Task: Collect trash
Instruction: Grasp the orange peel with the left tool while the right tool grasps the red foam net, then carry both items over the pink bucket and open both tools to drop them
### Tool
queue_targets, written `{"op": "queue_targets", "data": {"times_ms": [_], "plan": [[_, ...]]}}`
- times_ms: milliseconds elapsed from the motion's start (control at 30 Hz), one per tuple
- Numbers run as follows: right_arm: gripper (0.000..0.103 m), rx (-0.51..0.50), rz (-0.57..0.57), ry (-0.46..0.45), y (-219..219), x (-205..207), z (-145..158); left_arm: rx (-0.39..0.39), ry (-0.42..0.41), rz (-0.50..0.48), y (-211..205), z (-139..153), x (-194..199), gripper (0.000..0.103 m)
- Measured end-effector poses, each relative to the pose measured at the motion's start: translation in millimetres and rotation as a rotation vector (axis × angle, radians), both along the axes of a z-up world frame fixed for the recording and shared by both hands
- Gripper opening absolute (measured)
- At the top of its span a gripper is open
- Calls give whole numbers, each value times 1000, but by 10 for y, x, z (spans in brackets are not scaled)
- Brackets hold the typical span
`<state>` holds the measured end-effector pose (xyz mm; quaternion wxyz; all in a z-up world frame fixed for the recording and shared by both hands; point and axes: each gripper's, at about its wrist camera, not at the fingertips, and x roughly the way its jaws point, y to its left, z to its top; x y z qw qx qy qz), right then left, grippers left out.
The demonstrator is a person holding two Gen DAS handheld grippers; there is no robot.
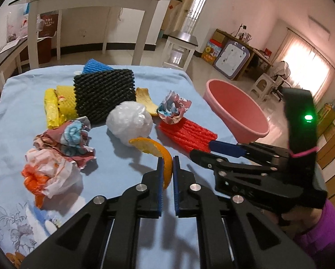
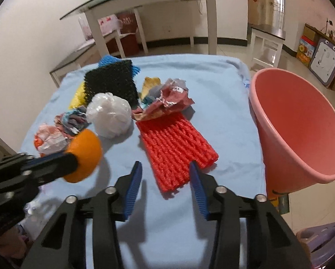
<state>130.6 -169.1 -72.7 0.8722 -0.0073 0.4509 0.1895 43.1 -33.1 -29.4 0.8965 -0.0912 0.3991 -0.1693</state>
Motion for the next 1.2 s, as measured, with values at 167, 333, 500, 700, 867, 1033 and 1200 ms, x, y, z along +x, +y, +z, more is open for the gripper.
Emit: {"op": "queue_targets", "data": {"times_ms": [167, 333, 500, 700, 867, 1033, 1200], "plan": [[13, 2, -19, 15, -39, 34, -31, -9, -9, 14, 59, 73, -22, 7], [8, 71, -13, 27, -143, -57, 28, -9, -23, 13, 56, 110, -86, 7], [7, 165, 26, 41, -216, -237, 154, -7, -40, 15, 62, 169, -132, 7], [7, 243, 54, -3, -290, -455, 368, -3, -69, 16, 42, 267, -203, 7], [7, 298, 16, -89, -493, -556, 659, 0, -106, -2, -58, 395, -195, 7], [7, 308, -74, -178, -804, -539, 883, 4, -149, -51, -272, 532, -111, 7], [7, 316, -194, -210, -1192, -406, 921, -6, -186, -122, -620, 650, 61, 7]]}}
